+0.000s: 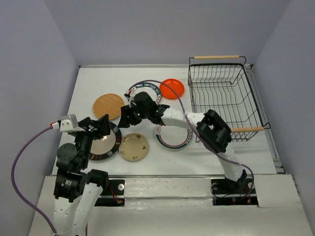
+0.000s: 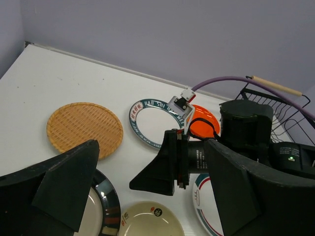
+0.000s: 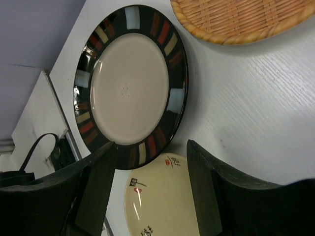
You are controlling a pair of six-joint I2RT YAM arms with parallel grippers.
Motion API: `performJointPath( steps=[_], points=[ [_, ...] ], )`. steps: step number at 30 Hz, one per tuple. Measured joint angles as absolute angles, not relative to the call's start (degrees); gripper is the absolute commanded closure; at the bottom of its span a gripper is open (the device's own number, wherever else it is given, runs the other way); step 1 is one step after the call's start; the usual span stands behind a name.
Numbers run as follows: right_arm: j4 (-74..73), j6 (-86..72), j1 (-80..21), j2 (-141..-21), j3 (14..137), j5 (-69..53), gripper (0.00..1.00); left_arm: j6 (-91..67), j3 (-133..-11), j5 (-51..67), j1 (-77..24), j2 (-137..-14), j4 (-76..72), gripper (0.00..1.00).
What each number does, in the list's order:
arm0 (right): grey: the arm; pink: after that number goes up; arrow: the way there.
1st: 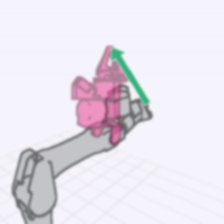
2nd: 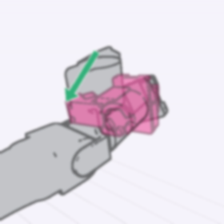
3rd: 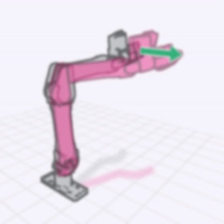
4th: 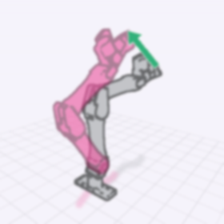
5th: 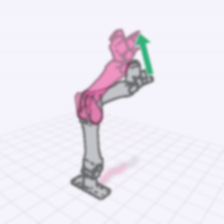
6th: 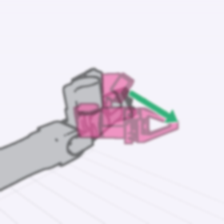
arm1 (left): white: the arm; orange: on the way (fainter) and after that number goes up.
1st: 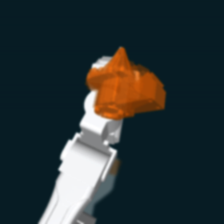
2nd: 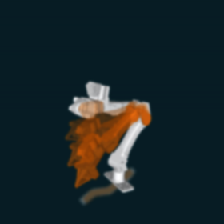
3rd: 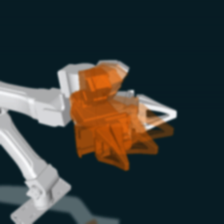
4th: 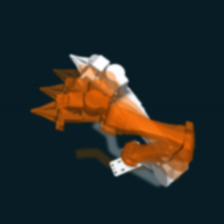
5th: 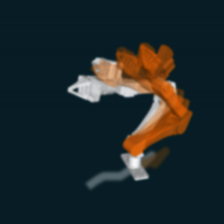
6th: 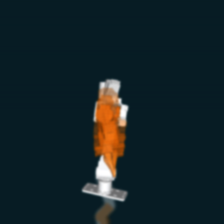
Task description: Load the plates into the dish rack
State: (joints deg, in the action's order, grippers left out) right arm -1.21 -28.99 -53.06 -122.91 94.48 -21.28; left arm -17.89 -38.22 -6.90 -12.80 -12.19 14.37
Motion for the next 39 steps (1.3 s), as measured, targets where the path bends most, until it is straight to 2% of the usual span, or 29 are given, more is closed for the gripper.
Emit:
performJointPath(
  steps=[15,21,34,39],
  points=[
    [-0.7,-31.3,-53.8,-137.8,104.5,-21.7,0.38,-17.9,-38.2,-6.0,-13.1,-13.0,14.4,0.01],
    [-0.1,-33.1,-53.8,-139.2,106.0,-23.0,0.47,-17.9,-38.2,-5.4,-13.1,-13.7,14.3,0.01],
    [8.2,-41.9,-53.8,-143.3,106.5,-32.3,0.56,-17.9,-38.2,-5.3,-13.1,-13.9,14.3,0.01],
    [9.1,-43.4,-53.8,-143.8,106.2,-33.3,0.66,-17.9,-38.2,-5.3,-13.1,-14.1,14.3,0.01]
  ],
)
